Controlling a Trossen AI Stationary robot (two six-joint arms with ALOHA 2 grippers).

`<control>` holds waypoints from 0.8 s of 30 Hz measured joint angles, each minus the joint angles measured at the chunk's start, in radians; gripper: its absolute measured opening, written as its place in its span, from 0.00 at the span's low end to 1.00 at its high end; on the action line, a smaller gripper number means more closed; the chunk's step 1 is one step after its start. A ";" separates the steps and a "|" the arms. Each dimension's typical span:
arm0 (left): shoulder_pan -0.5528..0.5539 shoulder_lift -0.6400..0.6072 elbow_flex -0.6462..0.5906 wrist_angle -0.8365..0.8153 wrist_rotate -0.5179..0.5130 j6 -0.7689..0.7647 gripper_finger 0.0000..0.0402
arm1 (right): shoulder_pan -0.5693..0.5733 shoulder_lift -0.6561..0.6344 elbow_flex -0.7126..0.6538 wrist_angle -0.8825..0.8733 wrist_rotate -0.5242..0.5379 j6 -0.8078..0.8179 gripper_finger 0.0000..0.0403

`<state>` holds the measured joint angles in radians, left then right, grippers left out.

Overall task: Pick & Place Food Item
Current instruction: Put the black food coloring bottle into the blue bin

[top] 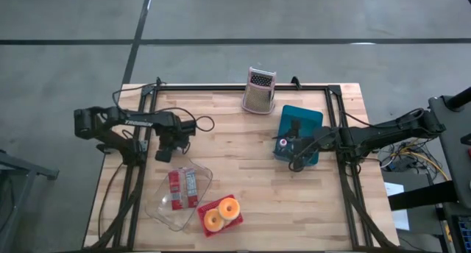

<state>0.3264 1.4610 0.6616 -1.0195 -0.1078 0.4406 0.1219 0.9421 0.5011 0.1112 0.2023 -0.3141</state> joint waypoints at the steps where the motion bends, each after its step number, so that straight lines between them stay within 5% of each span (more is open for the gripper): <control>1: 0.000 -0.003 0.004 0.000 0.000 -0.003 0.20 | 0.000 0.000 0.000 0.000 0.000 0.000 0.57; 24: 0.001 -0.007 0.115 -0.077 -0.102 -0.065 0.20 | 0.000 0.000 0.000 0.000 0.000 0.012 0.57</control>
<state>0.3271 1.4536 0.7766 -1.0967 -0.2096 0.3756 0.1217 0.9424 0.5011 0.1112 0.2022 -0.3026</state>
